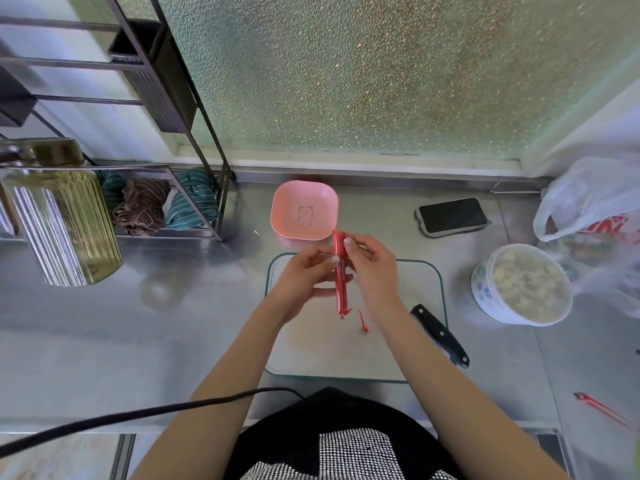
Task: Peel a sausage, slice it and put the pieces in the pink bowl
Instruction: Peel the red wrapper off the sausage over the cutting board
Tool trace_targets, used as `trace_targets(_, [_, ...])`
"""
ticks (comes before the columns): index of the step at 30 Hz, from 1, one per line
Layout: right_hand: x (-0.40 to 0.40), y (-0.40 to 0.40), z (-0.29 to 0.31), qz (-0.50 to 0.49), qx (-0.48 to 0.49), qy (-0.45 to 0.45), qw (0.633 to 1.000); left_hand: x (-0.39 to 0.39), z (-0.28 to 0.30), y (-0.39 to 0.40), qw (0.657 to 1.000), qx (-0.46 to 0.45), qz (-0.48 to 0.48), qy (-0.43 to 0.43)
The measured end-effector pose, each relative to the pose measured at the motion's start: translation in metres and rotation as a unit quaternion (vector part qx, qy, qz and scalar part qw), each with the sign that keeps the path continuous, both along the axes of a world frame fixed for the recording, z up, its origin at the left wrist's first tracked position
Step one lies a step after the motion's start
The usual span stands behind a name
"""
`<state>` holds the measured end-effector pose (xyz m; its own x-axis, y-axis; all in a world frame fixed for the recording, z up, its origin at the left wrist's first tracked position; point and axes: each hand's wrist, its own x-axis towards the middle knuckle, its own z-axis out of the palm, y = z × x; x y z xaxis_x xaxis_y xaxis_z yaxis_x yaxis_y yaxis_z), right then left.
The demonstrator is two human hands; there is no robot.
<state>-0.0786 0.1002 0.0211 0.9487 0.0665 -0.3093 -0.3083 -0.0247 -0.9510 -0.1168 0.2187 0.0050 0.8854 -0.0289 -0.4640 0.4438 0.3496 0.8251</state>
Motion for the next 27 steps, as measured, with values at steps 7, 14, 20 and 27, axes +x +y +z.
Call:
trace_targets(7, [0.003,0.003,0.019,0.011,0.005,-0.025,1.0,0.002,0.014,0.006,0.999,0.013,0.016,-0.027])
trace_targets(14, [0.001,0.001,0.02,0.028,-0.095,-0.086,0.991,0.0,0.013,0.005,0.999,0.043,0.021,-0.023])
trace_targets(20, [0.001,0.002,0.023,0.018,-0.133,-0.121,0.984,0.0,0.014,0.003,0.997,0.064,0.025,-0.03])
trace_targets(27, [0.001,0.002,0.021,-0.006,-0.12,-0.102,0.987,0.002,0.015,0.002,0.996,0.075,0.037,-0.035])
